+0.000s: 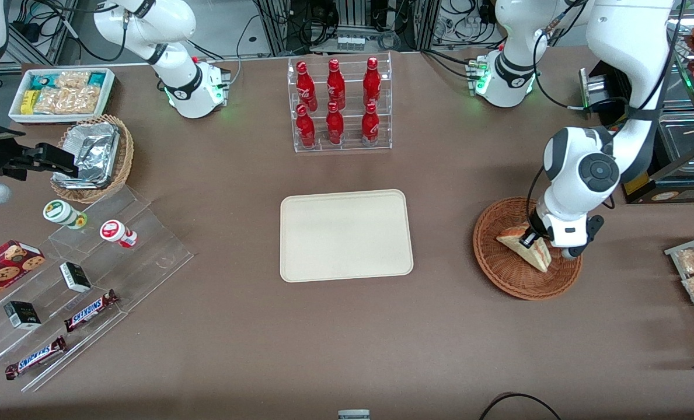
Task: Place sandwich from basket to tray
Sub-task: 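Close the left gripper on the wrapped sandwich's plastic edge, then lift the sandwich and carry it with the left gripper over the cream tray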
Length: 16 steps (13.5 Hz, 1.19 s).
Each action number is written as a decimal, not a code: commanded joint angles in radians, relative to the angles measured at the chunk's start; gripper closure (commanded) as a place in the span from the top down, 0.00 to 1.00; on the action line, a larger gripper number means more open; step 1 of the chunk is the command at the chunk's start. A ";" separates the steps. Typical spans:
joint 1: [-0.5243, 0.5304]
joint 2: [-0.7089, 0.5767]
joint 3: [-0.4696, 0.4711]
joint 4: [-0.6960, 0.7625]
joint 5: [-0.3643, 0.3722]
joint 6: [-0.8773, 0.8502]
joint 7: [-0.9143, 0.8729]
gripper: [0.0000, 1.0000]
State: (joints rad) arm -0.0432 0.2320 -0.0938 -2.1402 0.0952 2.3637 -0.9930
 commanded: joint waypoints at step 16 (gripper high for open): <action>-0.550 0.180 -0.003 0.727 -0.083 -0.558 0.091 0.00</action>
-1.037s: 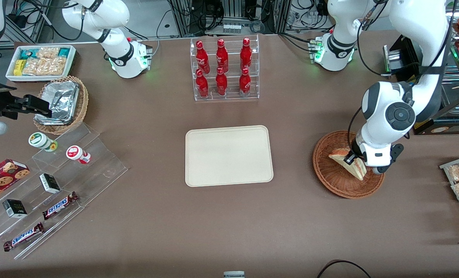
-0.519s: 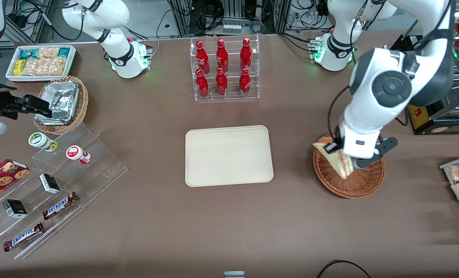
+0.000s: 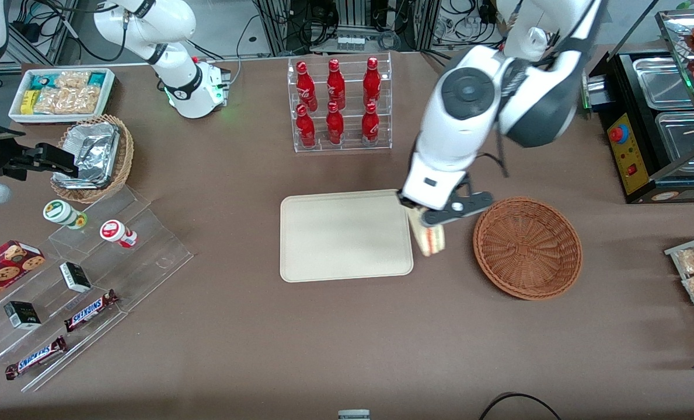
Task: Place sandwich from basket to tray
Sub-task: 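Lift the sandwich and carry it with the left gripper over the cream tray, then lower the sandwich onto the tray and open the left gripper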
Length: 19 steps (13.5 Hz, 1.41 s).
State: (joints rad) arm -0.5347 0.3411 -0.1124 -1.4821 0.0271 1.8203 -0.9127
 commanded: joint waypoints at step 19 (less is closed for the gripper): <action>-0.277 0.421 0.023 0.082 0.045 0.336 -0.028 0.00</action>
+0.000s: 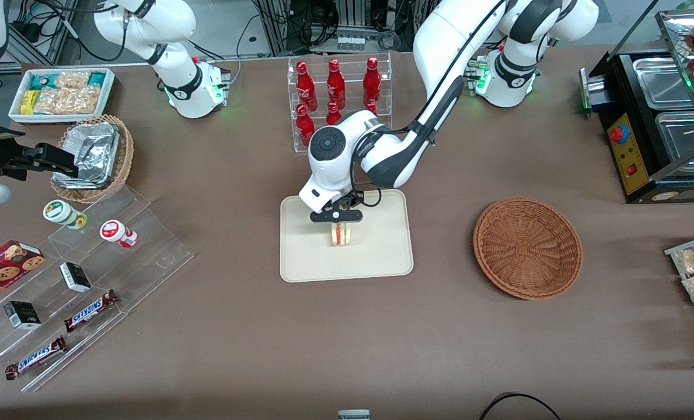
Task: Place sandwich from basket to tray
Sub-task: 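Lower the sandwich onto the tray and open the left gripper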
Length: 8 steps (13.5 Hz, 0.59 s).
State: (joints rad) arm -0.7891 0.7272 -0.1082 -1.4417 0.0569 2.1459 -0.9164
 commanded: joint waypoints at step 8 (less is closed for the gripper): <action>-0.024 0.064 0.019 0.040 0.063 0.037 -0.024 0.79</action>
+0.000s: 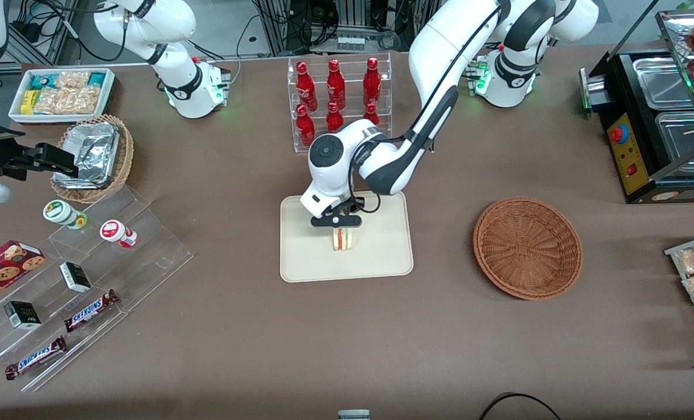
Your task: Place sandwich from basket to tray
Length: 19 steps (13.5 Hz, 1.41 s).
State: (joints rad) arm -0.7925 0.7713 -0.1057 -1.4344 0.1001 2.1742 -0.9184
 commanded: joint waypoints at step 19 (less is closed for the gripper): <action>0.310 -0.506 0.018 -0.007 -0.020 -0.455 0.228 1.00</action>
State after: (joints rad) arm -0.5528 0.3243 -0.0757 -1.3840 0.1104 1.7356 -0.7795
